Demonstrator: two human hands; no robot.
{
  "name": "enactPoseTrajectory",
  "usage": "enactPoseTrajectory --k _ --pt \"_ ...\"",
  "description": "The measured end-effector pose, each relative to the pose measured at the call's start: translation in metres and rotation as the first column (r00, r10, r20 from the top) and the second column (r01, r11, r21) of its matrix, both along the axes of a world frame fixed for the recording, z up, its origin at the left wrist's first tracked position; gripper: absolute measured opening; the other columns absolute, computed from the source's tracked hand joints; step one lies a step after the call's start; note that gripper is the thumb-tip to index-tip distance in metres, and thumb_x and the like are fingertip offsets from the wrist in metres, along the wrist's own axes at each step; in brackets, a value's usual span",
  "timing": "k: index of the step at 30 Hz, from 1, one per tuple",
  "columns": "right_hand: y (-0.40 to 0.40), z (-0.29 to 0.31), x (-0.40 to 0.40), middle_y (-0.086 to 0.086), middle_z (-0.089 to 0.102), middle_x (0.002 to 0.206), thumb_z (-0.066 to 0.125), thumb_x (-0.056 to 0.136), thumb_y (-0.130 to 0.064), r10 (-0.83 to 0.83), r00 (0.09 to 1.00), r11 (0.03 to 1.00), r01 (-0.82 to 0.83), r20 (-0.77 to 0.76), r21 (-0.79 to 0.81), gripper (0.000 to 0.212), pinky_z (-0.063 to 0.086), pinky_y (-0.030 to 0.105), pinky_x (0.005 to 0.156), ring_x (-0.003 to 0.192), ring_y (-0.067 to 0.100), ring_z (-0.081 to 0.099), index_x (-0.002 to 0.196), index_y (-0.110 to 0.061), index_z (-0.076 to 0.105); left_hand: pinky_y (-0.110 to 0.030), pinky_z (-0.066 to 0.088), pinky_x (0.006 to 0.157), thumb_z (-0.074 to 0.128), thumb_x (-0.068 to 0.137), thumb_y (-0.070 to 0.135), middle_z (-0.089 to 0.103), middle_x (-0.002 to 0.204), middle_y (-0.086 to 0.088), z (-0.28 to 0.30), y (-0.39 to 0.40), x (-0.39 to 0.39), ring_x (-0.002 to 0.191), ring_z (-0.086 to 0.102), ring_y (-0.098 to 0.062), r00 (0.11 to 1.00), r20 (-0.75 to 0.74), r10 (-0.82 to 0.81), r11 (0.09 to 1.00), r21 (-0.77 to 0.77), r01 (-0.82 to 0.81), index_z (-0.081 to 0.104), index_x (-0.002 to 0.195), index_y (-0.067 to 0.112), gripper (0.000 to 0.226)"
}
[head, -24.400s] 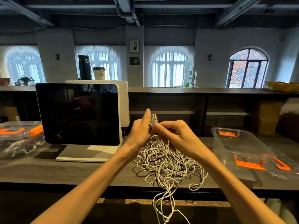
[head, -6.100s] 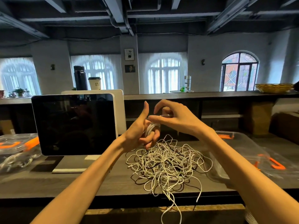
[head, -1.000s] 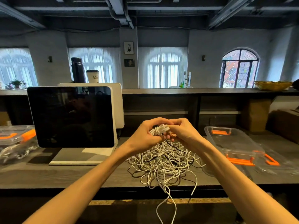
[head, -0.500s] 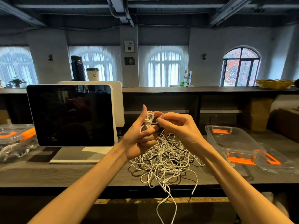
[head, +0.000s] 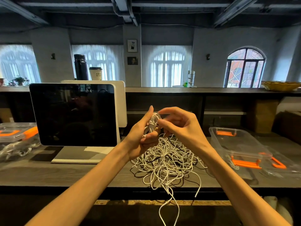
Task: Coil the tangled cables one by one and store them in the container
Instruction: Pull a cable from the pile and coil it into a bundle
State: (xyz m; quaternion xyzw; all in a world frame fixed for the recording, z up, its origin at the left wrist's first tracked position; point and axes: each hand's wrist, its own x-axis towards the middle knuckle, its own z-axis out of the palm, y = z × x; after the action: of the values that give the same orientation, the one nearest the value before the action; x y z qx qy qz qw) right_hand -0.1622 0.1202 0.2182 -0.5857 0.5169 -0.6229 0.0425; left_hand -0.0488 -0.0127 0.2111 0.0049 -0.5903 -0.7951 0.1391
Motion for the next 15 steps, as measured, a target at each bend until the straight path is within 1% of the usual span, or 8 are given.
enactPoseTrajectory --k 2,4,5,8,10,12,15 --pt "0.0013 0.0032 -0.0025 0.008 0.077 0.088 0.074 0.091 -0.012 -0.015 1.000 1.000 0.015 0.016 0.002 0.019 0.061 0.027 0.067 0.076 0.020 0.075 0.108 -0.005 0.074 -0.017 0.016 0.042 0.039 0.101 0.060 0.033 0.044 0.003 0.0001 -0.0003 0.0012 0.033 0.023 -0.006 1.000 -0.015 0.007 1.000 0.008 -0.007 0.065 0.072 0.014 0.060" --pt "0.0021 0.0058 -0.0043 0.008 0.078 0.088 0.074 0.091 -0.012 -0.014 1.000 1.000 0.014 0.023 0.008 0.016 0.060 0.026 0.066 0.076 0.020 0.074 0.104 -0.004 0.076 -0.016 0.016 0.039 0.041 0.101 0.059 0.033 0.044 0.002 0.0007 -0.0015 0.0016 0.033 0.022 -0.006 1.000 -0.025 0.010 1.000 0.027 -0.009 0.067 0.082 0.012 0.057" --pt "0.0024 0.0066 -0.0037 0.008 0.078 0.088 0.074 0.091 -0.012 -0.009 1.000 1.000 0.009 0.026 0.008 0.015 0.060 0.025 0.066 0.077 0.019 0.074 0.104 -0.004 0.077 -0.016 0.014 0.039 0.042 0.101 0.059 0.033 0.044 0.002 0.0010 -0.0026 0.0015 0.033 0.022 -0.006 1.000 -0.027 0.011 0.999 0.042 -0.010 0.067 0.084 0.012 0.056" --pt "0.0025 0.0064 0.0001 0.004 0.078 0.090 0.073 0.088 -0.016 -0.001 0.999 1.000 0.002 0.034 -0.028 0.016 0.059 0.023 0.064 0.078 0.014 0.073 0.102 -0.011 0.077 -0.016 0.011 0.040 0.044 0.101 0.059 0.035 0.043 0.004 0.0031 -0.0037 -0.0001 0.031 0.024 -0.007 0.999 -0.037 -0.010 0.995 0.098 0.013 0.068 0.081 0.013 0.056" --pt "0.0015 0.0058 0.0034 0.003 0.078 0.090 0.073 0.086 -0.019 -0.005 0.998 0.998 0.009 0.060 -0.066 0.019 0.059 0.023 0.064 0.077 0.014 0.073 0.104 -0.014 0.077 -0.015 0.014 0.038 0.044 0.101 0.058 0.036 0.044 0.004 0.0038 -0.0042 -0.0017 0.030 0.026 -0.007 0.997 -0.063 -0.037 0.987 0.156 0.047 0.069 0.085 0.012 0.054" --pt "-0.0003 0.0058 0.0050 0.004 0.078 0.090 0.074 0.086 -0.019 -0.013 0.995 0.996 0.021 0.097 -0.083 0.020 0.059 0.024 0.064 0.076 0.015 0.072 0.104 -0.012 0.077 -0.013 0.018 0.037 0.045 0.101 0.057 0.037 0.045 0.004 0.0040 -0.0049 -0.0023 0.031 0.027 -0.006 0.996 -0.078 -0.046 0.979 0.196 0.060 0.068 0.089 0.012 0.053" --pt "-0.0007 0.0078 0.0038 0.002 0.078 0.085 0.076 0.087 -0.016 -0.048 0.995 0.998 0.051 0.091 -0.031 0.012 0.057 0.022 0.064 0.073 0.012 0.071 0.097 -0.011 0.079 -0.013 0.019 0.036 0.045 0.100 0.058 0.037 0.047 0.004 0.0036 -0.0057 -0.0015 0.032 0.027 -0.006 0.997 -0.070 -0.035 0.981 0.189 0.047 0.066 0.088 0.011 0.052"
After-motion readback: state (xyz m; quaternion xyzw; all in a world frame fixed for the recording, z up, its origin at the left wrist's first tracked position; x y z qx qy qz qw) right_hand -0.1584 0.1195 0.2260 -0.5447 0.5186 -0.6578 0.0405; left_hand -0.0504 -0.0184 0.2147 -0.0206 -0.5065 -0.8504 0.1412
